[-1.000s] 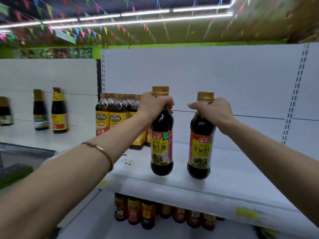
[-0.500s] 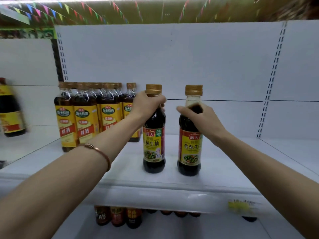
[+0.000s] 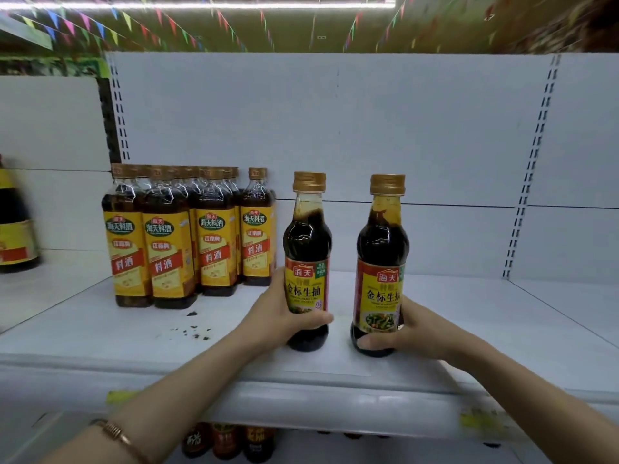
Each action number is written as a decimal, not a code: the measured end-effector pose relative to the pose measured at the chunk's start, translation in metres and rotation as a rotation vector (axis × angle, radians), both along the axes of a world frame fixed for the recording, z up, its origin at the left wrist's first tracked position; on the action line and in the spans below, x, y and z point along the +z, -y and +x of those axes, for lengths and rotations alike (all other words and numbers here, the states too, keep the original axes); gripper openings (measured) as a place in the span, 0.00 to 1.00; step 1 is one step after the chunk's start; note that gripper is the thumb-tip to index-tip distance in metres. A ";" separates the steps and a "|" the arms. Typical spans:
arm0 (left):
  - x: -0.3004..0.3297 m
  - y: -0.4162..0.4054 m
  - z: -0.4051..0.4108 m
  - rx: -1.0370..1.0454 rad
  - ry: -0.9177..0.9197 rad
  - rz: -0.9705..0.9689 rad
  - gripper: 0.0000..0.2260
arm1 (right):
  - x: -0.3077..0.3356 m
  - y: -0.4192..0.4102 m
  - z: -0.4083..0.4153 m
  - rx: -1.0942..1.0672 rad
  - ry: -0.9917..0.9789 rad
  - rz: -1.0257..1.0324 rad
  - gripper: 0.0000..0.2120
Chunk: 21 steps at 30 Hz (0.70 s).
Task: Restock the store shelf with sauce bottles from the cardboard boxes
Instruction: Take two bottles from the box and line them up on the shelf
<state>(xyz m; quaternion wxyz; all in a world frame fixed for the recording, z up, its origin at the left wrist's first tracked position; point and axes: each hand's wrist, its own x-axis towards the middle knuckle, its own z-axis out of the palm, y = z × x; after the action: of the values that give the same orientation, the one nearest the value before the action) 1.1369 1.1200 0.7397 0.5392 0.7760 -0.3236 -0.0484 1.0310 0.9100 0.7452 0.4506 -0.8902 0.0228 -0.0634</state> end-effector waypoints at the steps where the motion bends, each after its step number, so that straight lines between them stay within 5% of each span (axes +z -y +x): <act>1: 0.003 0.001 0.004 0.002 -0.011 0.026 0.36 | 0.001 0.001 0.002 -0.005 -0.004 -0.006 0.26; 21: -0.002 0.074 0.098 0.501 0.158 0.118 0.35 | -0.006 0.009 0.079 -0.146 0.103 -0.120 0.29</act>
<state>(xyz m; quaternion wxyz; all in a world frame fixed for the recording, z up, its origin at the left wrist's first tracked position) 1.2352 1.0456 0.7378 0.4614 0.8633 -0.1589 0.1286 1.1097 0.9007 0.7395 0.3914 -0.9070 0.0606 -0.1429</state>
